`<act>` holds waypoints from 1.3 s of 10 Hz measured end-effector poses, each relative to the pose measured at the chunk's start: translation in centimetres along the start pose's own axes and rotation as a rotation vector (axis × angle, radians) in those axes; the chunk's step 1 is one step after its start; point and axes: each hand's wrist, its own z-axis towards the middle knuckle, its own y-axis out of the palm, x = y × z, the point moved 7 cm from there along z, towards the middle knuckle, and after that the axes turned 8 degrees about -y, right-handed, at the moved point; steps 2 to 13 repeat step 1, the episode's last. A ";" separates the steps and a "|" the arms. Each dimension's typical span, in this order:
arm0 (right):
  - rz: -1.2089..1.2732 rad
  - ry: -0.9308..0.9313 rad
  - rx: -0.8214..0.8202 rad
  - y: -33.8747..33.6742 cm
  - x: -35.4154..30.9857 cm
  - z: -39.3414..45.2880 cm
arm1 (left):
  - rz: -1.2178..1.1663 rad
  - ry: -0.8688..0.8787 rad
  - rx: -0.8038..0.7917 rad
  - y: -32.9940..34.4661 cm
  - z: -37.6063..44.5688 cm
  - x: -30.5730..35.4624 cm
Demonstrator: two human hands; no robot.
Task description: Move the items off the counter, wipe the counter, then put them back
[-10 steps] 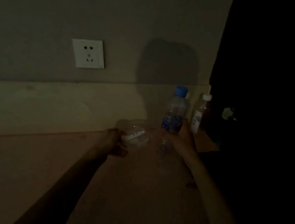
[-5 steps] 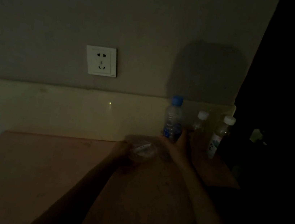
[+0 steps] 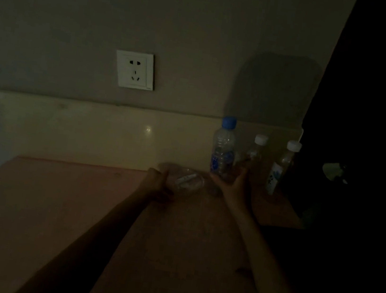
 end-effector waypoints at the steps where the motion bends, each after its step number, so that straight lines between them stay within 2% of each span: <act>1: 0.070 0.005 0.078 -2.0 0.5 -1.5 | -0.038 0.038 0.079 -1.3 -2.1 0.1; 13: 0.070 0.005 0.078 -2.0 0.5 -1.5 | -0.038 0.038 0.079 -1.3 -2.1 0.1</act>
